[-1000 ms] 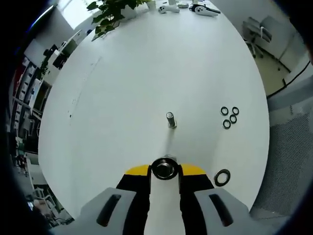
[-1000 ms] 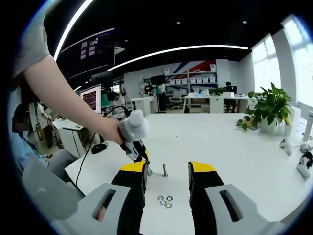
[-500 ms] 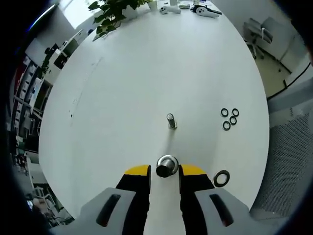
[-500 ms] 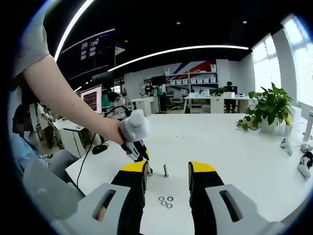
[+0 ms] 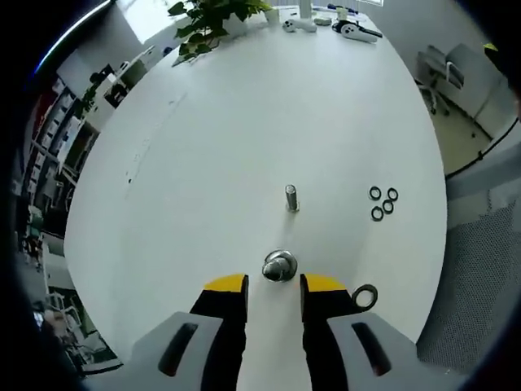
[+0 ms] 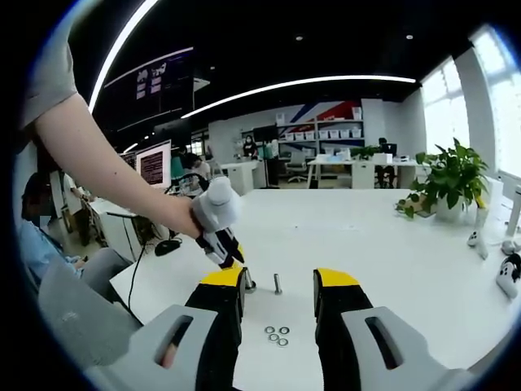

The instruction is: Place the washer onto the threaded stud by aligning its center hole with the stud, sliding it down to the base, and recovering from edge contact or off-axis alignment until the washer reaches the visible bottom stop.

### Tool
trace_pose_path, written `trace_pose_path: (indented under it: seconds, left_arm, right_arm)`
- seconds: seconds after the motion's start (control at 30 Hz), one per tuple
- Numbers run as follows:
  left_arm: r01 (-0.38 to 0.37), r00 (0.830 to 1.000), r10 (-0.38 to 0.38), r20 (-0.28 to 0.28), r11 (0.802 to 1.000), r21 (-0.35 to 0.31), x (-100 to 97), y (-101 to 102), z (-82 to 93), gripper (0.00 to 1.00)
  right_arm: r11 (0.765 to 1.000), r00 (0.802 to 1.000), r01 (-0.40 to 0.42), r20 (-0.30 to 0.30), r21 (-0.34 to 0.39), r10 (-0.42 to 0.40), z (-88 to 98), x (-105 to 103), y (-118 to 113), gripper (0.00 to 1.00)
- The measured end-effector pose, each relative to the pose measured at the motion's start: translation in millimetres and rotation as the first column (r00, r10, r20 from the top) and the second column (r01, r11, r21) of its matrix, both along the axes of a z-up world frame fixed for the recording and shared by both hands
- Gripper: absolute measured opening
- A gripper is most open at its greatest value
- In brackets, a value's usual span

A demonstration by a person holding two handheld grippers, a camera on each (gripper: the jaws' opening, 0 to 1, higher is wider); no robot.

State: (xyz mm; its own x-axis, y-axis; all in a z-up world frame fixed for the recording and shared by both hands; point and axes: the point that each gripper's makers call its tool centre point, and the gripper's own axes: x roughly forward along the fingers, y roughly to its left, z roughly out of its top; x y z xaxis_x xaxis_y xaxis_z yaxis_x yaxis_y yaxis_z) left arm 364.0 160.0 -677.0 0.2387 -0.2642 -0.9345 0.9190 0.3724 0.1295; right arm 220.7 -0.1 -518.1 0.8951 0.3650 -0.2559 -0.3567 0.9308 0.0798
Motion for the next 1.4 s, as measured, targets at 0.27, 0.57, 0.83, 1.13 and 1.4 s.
trace_pose_path:
  seconds: [0.27, 0.57, 0.83, 1.13, 1.4]
  left_arm:
    - [-0.055, 0.998, 0.055, -0.024, 0.998, 0.003, -15.4, 25.2, -8.9, 0.26]
    - [-0.108, 0.990, 0.108, -0.091, 0.994, 0.003, -37.3, 35.4, -24.3, 0.26]
    - [-0.088, 0.986, 0.088, -0.144, 0.996, 0.007, -60.2, 24.8, -36.3, 0.26]
    - [-0.016, 0.980, 0.016, -0.197, 1.000, 0.002, -86.0, 5.0, -47.7, 0.26]
    - [0.026, 0.973, -0.022, -0.232, 1.000, 0.012, -100.3, -0.4, -55.7, 0.26]
  right_arm:
    - [1.000, 1.000, -0.006, -0.004, -0.009, 0.006, -1.3, -0.6, 0.9, 0.35]
    - [1.000, 1.000, -0.013, -0.010, -0.016, 0.013, -2.7, -0.8, 2.5, 0.35]
    - [1.000, 1.000, -0.007, -0.014, -0.012, 0.006, -3.5, -0.8, 1.1, 0.35]
    - [1.000, 1.000, -0.003, -0.018, -0.016, 0.003, -4.6, -0.5, 0.4, 0.35]
    - [1.000, 1.000, -0.004, -0.018, -0.018, 0.003, -4.6, -0.5, 0.8, 0.35]
